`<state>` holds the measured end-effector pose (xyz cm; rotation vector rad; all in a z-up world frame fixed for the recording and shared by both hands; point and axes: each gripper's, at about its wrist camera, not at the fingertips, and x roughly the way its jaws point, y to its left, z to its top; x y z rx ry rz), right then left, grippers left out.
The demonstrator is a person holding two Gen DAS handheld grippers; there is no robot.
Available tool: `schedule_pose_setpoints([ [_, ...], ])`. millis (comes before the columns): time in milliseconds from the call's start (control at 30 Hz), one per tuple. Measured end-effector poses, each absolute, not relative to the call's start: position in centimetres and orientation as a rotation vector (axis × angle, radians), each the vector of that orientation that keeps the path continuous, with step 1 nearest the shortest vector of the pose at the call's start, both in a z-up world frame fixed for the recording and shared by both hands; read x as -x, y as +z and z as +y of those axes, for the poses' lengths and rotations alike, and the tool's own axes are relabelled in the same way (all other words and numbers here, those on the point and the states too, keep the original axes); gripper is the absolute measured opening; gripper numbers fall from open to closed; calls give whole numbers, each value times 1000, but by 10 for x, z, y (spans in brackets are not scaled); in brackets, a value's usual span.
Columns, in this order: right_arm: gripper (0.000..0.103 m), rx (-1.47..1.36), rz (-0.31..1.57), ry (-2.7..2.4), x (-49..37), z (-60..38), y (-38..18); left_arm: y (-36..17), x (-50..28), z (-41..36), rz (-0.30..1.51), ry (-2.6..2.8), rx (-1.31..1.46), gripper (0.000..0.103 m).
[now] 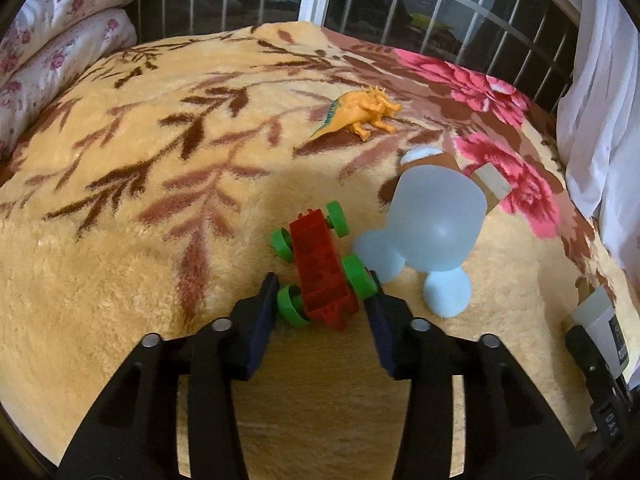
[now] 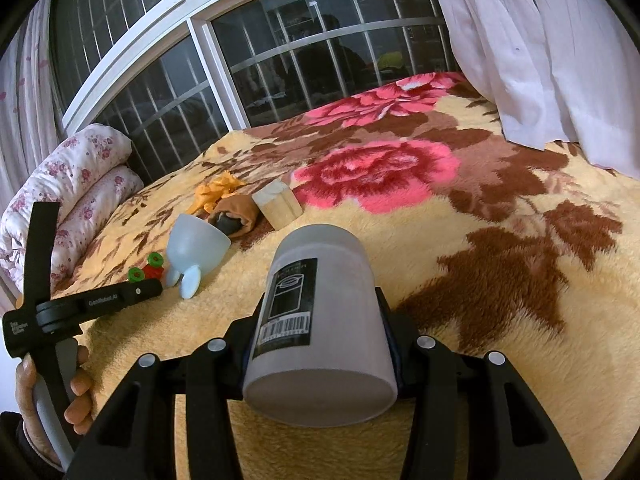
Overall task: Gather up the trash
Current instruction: 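Grasp the white barcode container with the right tool while the left tool grasps the red-green toy car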
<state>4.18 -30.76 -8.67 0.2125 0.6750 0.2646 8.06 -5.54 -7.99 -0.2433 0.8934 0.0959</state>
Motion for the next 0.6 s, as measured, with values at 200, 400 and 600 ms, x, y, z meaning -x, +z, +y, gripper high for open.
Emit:
schedule_pose_setpoints([
  [200, 48, -213, 676, 265, -43, -308, -87, -80, -104, -49, 934, 131, 247, 67],
  [400, 48, -215, 678, 267, -44, -309, -88, -85, -112, -43, 958, 133, 218, 39],
  [600, 48, -214, 676, 268, -45, -309, -88, -75, -94, -44, 894, 82, 209, 39],
])
